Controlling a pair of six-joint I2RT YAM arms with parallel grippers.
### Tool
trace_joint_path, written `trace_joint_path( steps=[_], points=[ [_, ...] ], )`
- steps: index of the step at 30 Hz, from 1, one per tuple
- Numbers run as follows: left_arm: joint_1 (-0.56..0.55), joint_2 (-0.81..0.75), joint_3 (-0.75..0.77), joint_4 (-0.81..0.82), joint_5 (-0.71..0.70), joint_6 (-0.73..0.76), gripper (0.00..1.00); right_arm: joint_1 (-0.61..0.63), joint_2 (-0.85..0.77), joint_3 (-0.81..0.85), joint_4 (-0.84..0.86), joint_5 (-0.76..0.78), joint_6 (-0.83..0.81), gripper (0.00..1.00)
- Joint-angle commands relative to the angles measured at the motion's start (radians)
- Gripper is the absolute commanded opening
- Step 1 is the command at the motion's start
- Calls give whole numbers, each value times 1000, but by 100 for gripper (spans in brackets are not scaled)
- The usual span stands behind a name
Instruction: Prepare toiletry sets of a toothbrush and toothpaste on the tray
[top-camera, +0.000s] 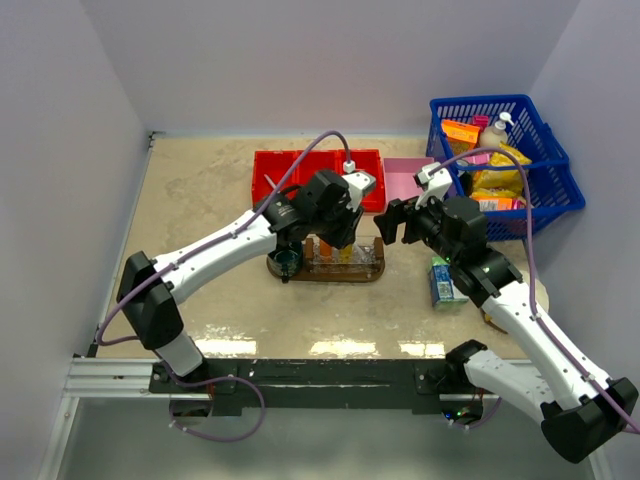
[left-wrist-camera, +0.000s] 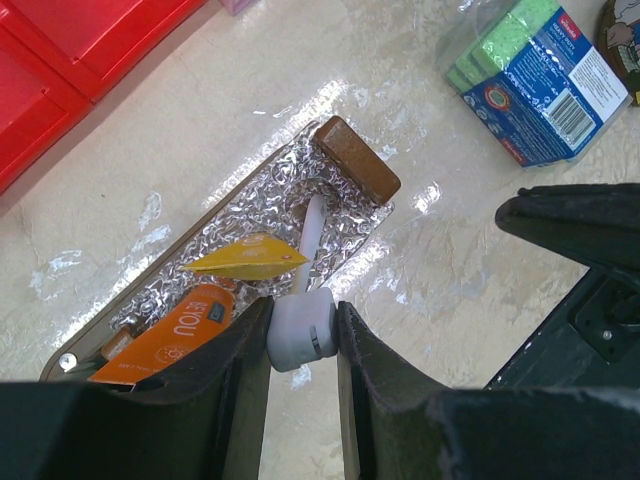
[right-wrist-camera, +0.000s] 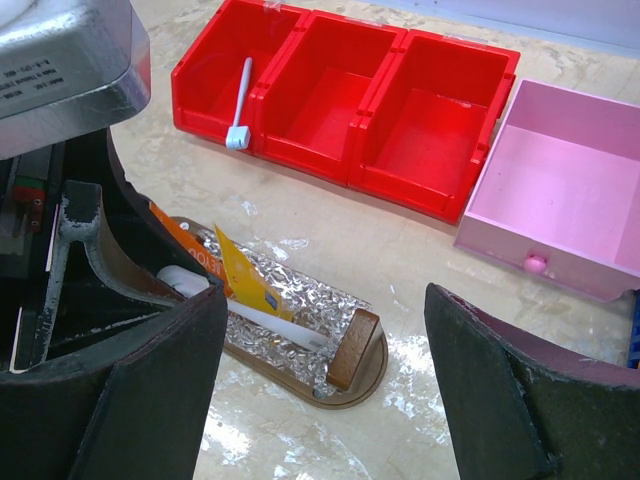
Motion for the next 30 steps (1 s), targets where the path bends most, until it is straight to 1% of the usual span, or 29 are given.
trace_joint_path(
  steps=[1, 8, 11, 12, 17, 19, 20, 26, 30],
  points=[
    [-6, -22, -23, -24, -28, 0, 0, -6, -16, 6, 2, -5, -5, 83],
    [-4, -39, -44, -34, -34, -1, 1, -6, -14, 6, 1, -8, -2, 83],
    [-4, -44, -49, -34, -33, -1, 4, -6, -16, 6, 1, -9, -2, 83],
    [-6, -45, -54, -34, -33, -1, 7, -6, -16, 6, 1, -9, 0, 83],
    [-6, -54, -61, -33, -34, -1, 16, -6, -20, 6, -2, -9, 0, 83],
    [-4, -56, -64, -30, -34, -1, 17, -6, -20, 5, -4, -9, 0, 83],
    [-4, -56, -64, -30, -57, -3, 18, -6, -22, 5, -2, -9, 0, 83],
    [-4, -54, -61, -25, -59, -1, 25, -5, -22, 5, -5, -9, -2, 83],
    [-6, -50, -61, -21, -57, -1, 28, -6, -22, 3, -4, -9, 0, 83]
  ],
)
